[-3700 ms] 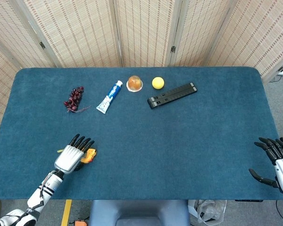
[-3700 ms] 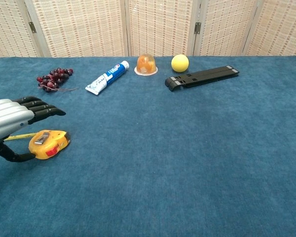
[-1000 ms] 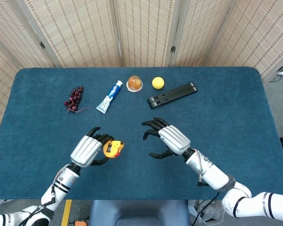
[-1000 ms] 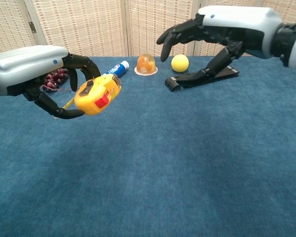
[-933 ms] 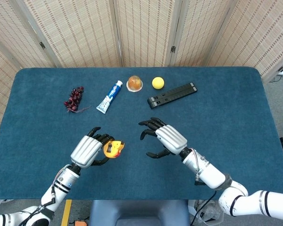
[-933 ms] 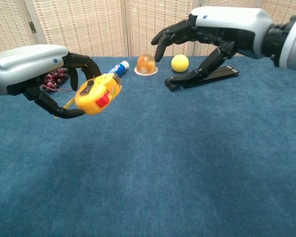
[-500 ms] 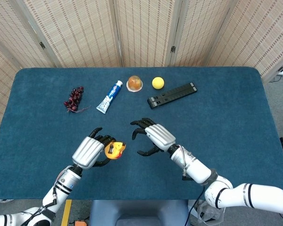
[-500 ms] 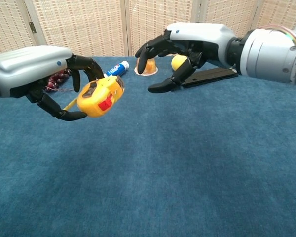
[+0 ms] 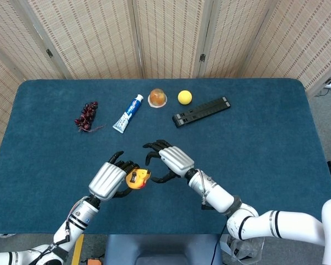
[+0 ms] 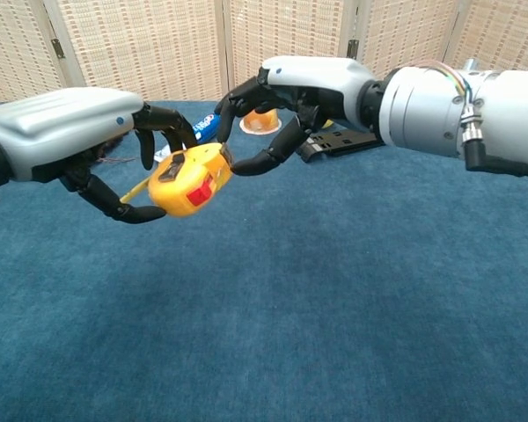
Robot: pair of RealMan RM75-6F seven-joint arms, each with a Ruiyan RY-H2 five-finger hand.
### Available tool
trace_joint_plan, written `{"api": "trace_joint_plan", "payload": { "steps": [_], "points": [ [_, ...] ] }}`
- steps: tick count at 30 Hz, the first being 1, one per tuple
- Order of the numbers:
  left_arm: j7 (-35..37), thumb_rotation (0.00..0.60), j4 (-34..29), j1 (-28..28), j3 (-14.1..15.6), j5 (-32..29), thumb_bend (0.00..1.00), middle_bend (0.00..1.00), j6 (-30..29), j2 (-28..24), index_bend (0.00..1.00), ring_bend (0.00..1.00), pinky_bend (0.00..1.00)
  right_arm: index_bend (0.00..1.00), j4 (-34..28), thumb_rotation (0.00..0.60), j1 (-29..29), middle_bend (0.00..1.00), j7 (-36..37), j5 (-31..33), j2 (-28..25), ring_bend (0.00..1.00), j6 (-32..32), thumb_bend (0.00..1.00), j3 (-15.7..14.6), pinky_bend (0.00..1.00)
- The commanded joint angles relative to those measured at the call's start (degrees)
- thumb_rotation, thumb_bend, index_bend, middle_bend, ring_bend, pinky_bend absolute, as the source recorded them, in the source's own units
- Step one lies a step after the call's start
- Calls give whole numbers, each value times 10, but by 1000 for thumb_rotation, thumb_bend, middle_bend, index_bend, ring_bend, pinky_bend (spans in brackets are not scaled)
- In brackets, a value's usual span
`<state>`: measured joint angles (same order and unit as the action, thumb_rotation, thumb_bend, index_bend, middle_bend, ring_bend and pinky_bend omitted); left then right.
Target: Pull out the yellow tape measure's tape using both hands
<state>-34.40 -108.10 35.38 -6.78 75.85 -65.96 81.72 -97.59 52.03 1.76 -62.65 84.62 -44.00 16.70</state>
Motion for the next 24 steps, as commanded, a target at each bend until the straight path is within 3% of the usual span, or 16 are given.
{"api": "trace_joint_plan", "payload": {
  "steps": [1,24],
  "points": [
    [-1,600,0,1,0,-1,330,511,0,1,470,442,150,411,4,600,6,152,-3,7,6,103,1,282,1,33],
    [-12,600,9,8,0,-23,331,511,-2,5,470,439,149,476,-6,600,6,156,-5,17,-5,109,-5,282,-15,34]
  ]
}}
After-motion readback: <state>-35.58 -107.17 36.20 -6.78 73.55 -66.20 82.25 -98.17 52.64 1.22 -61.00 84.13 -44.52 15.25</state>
